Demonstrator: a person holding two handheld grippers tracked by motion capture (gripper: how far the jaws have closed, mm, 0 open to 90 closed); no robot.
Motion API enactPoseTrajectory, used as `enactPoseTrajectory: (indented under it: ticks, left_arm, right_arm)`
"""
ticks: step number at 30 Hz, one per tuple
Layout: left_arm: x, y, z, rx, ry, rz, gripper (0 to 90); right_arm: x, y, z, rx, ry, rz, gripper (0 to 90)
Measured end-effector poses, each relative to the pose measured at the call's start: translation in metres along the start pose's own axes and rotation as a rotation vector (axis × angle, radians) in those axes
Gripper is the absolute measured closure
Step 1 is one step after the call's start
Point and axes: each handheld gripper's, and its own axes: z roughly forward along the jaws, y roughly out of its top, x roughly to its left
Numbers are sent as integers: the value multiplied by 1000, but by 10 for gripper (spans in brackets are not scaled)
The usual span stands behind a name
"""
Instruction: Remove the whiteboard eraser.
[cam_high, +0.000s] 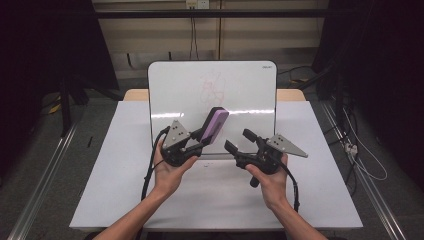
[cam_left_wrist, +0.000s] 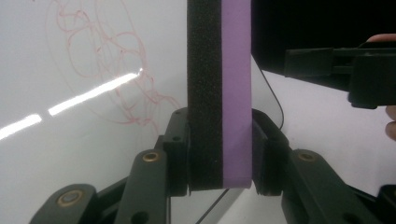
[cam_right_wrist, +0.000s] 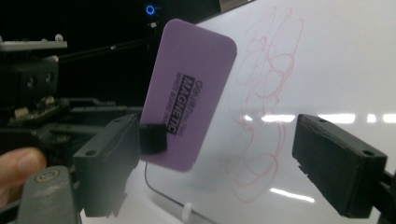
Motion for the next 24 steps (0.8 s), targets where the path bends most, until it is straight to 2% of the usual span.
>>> enactPoseTrajectory:
  ticks: [4,6,8,10,12,19,24]
  left_arm:
    - [-6,-5,2,3,-9,-1,640]
    - [-7,-6,4,6,-16,-17,640]
    - [-6,-8,6,5,-22,-43,640]
    - [-7,-7,7,4,-15,-49,640]
    - [-7,-7,8,3,-12,-43,640]
    - [-10,-8,8,8,-21,-29,640]
    - [-13,-10,11,17,-27,-22,639]
  right_arm:
    - [2,-1,6,-22,4,21,179]
    - [3,-3,9,-25,5,29,199]
    - [3,-2,11,-42,9,58,231]
    - [3,-1,13,-66,8,91,238]
    - [3,-2,16,-63,12,110,242]
    - [4,-7,22,-47,7,121,267]
    - [2,-11,24,-43,12,177,323]
